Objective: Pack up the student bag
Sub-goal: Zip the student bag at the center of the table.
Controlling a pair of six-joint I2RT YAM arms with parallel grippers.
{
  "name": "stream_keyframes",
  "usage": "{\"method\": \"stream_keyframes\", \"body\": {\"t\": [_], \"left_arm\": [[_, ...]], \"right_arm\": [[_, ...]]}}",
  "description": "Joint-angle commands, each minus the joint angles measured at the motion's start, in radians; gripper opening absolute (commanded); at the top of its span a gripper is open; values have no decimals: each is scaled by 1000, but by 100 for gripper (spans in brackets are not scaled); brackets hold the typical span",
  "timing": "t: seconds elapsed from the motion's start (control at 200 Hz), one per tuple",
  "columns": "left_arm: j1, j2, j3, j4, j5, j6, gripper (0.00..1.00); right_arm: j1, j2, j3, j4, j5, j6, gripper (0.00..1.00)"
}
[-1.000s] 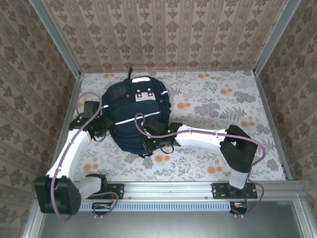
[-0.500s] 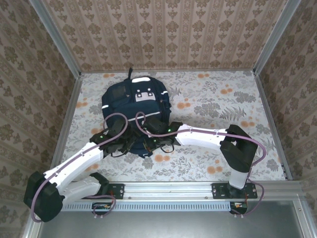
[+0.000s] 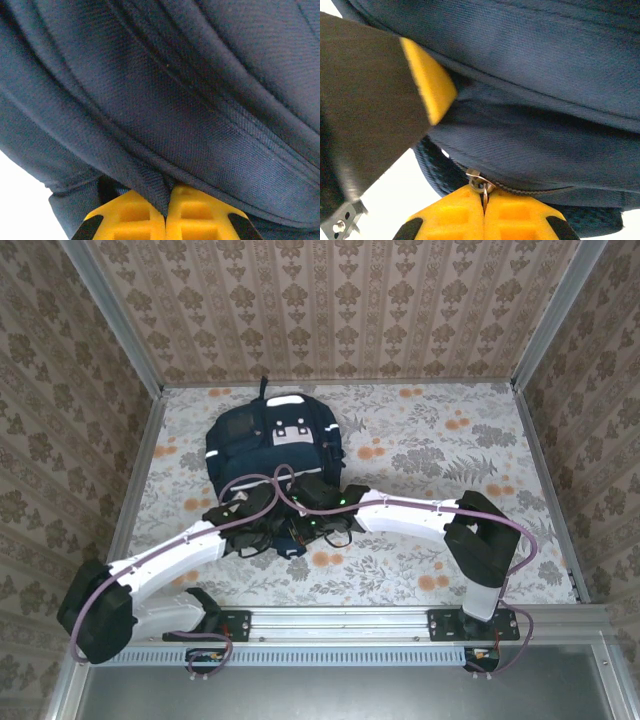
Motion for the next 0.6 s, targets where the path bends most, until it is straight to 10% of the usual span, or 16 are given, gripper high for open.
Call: {"method": "stream_keyframes", "body": {"t": [0.0, 0.595], "left_arm": [[45, -95, 0, -192, -108, -6, 0], [549, -369, -13, -416, 99, 404, 0]], "right_arm": [[-45, -48, -26, -11, 22, -35, 0], [-383, 102, 82, -5, 123, -263, 0]]}}
